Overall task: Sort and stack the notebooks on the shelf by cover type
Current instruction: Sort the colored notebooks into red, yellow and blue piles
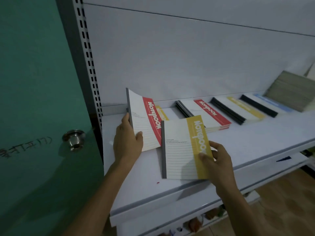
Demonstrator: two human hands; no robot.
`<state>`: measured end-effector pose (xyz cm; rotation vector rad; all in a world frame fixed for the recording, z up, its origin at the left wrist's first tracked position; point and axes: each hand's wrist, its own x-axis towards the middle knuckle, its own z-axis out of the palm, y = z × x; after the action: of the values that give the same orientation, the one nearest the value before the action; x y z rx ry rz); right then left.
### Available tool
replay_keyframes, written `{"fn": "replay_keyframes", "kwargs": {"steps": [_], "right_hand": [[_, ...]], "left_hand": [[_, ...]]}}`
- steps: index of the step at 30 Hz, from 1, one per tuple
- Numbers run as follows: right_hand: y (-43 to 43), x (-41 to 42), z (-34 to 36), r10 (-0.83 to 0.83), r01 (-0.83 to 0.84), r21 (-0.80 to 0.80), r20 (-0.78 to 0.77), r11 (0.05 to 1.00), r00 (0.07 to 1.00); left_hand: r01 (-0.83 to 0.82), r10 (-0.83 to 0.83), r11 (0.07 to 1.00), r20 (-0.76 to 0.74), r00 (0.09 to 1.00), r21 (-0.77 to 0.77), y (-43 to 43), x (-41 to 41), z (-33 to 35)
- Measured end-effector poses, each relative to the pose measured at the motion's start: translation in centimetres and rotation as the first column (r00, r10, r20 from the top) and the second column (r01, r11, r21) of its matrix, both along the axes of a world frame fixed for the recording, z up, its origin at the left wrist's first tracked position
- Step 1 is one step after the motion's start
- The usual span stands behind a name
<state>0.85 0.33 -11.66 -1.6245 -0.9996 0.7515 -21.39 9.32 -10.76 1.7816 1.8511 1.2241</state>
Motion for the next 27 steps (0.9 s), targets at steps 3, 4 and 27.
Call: {"fn": "replay_keyframes", "kwargs": {"steps": [3, 4, 27], "right_hand": [[-0.6, 0.5, 0.4, 0.021, -0.019, 0.036, -0.04, 0.999, 0.999], [-0.8, 1.0, 0.5, 0.027, -0.024, 0.058, -0.043, 0.998, 0.999], [-6.5, 25.7, 1.1, -0.097, 0.114, 0.221, -0.085, 0.969, 0.992]], "left_hand": [[0.032, -0.036, 0.993, 0.037, 0.999, 0.113, -2.4, 0.8, 0.7], [0.037, -0.047, 0.987, 0.064, 0.997, 0.154, -3.2, 1.3, 0.9], [0.103, -0.167, 0.983, 0.518, 0.839, 0.15, -10.8, 26.6, 0.2]]}}
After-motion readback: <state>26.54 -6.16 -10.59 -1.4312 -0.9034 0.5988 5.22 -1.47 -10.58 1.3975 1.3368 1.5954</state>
